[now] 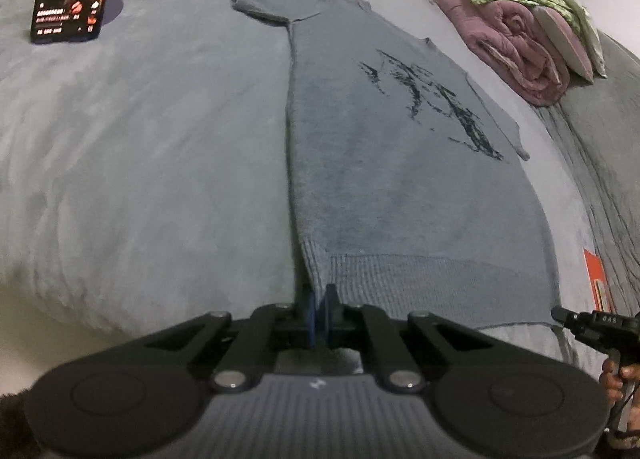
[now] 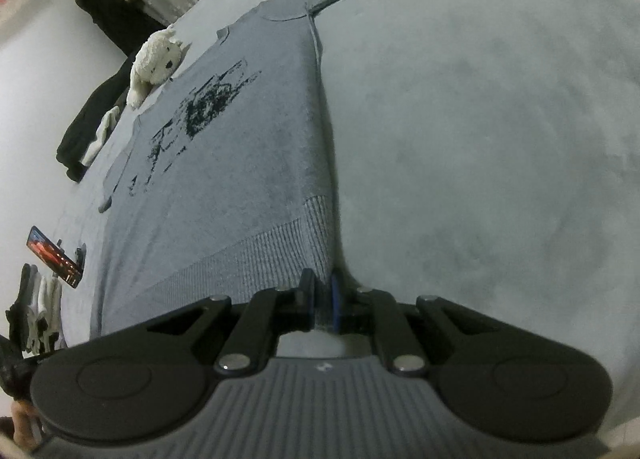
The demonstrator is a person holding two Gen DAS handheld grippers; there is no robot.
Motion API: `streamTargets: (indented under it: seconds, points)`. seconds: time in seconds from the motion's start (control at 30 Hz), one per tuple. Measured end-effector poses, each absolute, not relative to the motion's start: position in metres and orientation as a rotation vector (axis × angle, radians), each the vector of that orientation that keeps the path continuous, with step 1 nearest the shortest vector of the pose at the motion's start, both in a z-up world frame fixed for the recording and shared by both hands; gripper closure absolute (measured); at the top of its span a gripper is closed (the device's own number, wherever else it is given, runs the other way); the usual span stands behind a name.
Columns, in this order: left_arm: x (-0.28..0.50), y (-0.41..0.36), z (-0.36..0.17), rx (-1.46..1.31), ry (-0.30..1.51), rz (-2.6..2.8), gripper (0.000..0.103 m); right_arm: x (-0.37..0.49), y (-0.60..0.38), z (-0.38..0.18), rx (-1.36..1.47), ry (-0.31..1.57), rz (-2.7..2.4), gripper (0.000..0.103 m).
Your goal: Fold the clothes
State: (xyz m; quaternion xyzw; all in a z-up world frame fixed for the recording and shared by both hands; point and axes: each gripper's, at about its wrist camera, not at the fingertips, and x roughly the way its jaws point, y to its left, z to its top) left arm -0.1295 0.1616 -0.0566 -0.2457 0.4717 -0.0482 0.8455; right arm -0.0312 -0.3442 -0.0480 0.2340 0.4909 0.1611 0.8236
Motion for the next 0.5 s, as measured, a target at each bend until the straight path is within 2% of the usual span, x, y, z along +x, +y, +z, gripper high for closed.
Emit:
streamTargets:
  seconds: [0.17, 0.33, 0.37, 0.43, 0.47, 0.5]
  points:
    - [-0.135, 0.166, -0.058, -0.510, 0.997, -0.119, 0.099, -0.039, -0.342, -0.036, 0.442, 0.985, 0.343, 0.094]
    - [-0.134, 0.163, -0.054, -0.439, 0.992, -0.118, 0.098, -0.035, -0.326, -0.043, 0.314, 1.022, 0.320, 0.091]
    - [-0.134, 0.163, -0.051, -0.428, 0.985, -0.119, 0.097, -0.036, -0.326, -0.041, 0.304, 1.014, 0.323, 0.086]
    - [-0.134, 0.163, -0.047, -0.405, 0.969, -0.120, 0.095, -0.036, -0.324, -0.038, 0.285, 0.996, 0.314, 0.082]
    - [-0.134, 0.163, -0.044, -0.393, 0.962, -0.120, 0.092, -0.036, -0.324, -0.036, 0.271, 0.984, 0.303, 0.075]
    - [-0.134, 0.163, -0.042, -0.382, 0.954, -0.121, 0.084, -0.036, -0.323, -0.034, 0.258, 0.972, 0.291, 0.069]
